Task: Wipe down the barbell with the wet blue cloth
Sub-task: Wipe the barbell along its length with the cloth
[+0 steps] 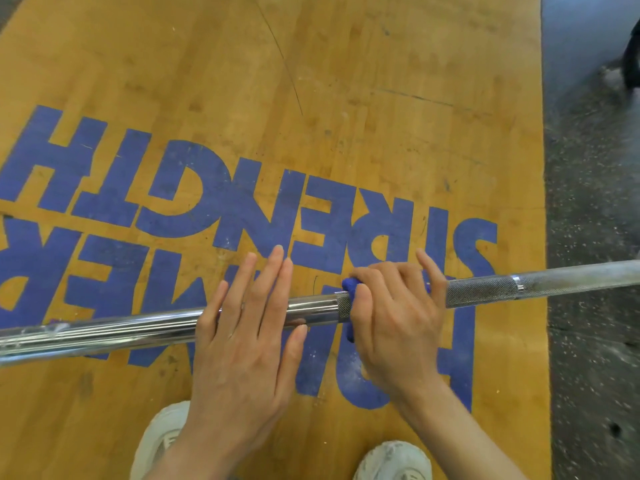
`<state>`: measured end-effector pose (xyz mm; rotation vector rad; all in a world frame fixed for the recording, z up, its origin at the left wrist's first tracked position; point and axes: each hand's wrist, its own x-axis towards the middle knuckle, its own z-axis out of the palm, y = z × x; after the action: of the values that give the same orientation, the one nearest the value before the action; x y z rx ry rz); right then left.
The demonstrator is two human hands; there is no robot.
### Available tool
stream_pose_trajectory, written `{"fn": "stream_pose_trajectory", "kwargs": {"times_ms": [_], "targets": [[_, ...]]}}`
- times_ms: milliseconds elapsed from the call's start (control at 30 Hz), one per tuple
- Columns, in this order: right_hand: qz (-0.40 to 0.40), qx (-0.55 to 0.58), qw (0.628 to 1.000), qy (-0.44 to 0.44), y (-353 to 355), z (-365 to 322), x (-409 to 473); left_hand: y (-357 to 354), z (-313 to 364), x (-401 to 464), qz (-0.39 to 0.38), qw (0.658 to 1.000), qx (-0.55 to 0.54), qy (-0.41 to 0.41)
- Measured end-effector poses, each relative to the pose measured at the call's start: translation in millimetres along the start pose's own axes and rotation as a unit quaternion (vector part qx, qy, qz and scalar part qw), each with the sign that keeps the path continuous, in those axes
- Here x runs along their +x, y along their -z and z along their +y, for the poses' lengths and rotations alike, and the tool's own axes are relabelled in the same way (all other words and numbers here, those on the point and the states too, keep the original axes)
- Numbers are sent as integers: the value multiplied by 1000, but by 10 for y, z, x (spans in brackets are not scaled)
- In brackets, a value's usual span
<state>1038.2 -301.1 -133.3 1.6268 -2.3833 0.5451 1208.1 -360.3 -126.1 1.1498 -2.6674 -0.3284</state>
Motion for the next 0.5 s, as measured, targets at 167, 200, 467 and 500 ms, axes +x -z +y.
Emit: {"fn": "stream_pose_trajectory", "kwargs": {"times_ms": [167,200,467,500], "targets": [[-5,8,998,66,93,252,-91,-1,20,-62,-4,1000,-1,-3],[1,8,999,45,106,250,-96,-3,26,-66,-3,1000,-2,-3],[5,-11,999,47,88,249,-43,10,18,-36,5,1000,-10,-2],[10,-7,1000,22,100,257,-39,11,24,-22,6,1000,-10,-1]]}}
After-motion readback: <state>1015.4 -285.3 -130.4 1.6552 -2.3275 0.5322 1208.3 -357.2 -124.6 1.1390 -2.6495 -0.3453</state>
